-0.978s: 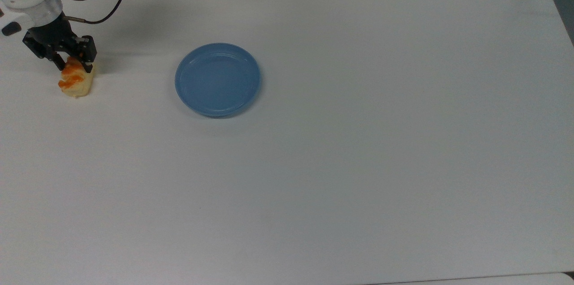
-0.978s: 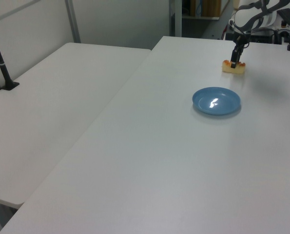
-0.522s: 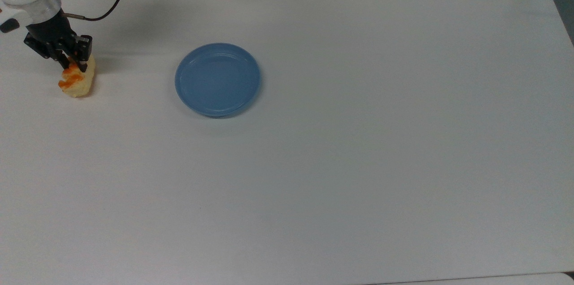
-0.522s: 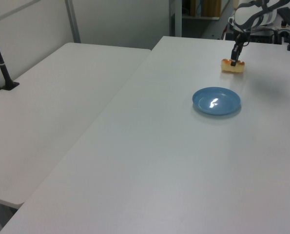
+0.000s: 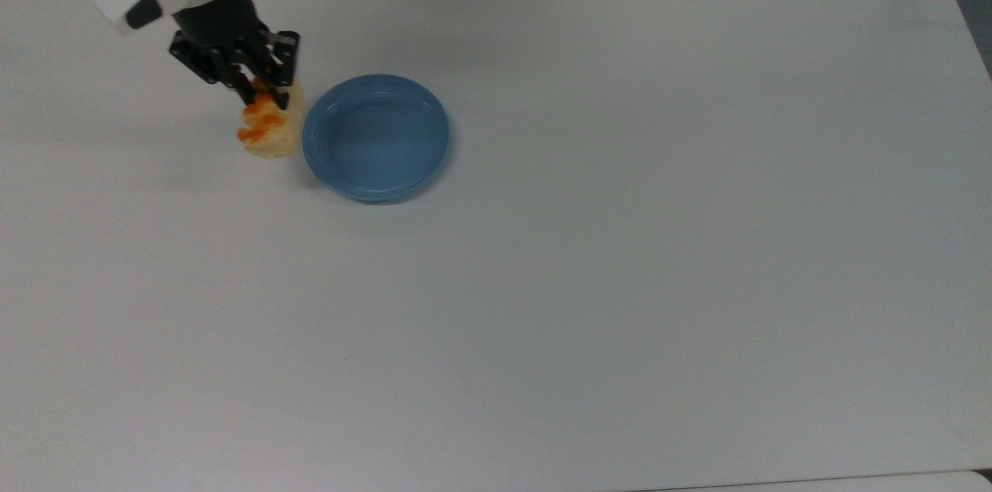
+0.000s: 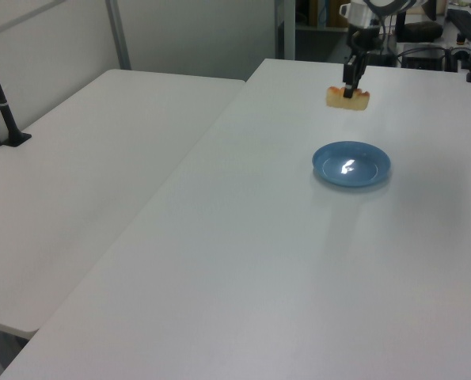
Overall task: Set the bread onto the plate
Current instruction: 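Lift the bread roll and carry it over the blue plate, then lower the bread roll onto the plate and open the gripper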
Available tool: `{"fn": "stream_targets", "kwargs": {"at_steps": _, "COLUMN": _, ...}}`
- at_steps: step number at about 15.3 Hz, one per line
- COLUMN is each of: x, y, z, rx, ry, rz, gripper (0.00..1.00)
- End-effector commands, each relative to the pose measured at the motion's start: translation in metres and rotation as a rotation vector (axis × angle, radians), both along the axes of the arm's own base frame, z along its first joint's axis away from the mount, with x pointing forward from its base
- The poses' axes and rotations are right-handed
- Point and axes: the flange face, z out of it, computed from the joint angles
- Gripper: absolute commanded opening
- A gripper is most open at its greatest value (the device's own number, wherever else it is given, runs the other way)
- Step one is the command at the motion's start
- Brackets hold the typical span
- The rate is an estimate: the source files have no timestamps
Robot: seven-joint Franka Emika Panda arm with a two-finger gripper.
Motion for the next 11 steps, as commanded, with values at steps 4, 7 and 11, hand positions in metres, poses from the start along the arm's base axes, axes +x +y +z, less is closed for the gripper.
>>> {"fn": "stream_targets", "kwargs": {"at_steps": 4, "x": -0.017, "y": 0.085, "z": -0.053, "rx": -0.051, "ry": 0.139, "rz": 0.021, "gripper": 0.37}}
{"fn": "stream_targets", "kwargs": {"at_steps": 7, "x": -0.022, "y": 0.086, "z": -0.072, "rx": -0.079, "ry": 0.159, "rz": 0.039, "gripper": 0.37}}
{"fn": "stream_targets", "kwargs": {"at_steps": 11, "x": -0.015, "y": 0.094, "z": -0.094, "rx": -0.081, "ry": 0.136, "rz": 0.035, "gripper": 0.39}}
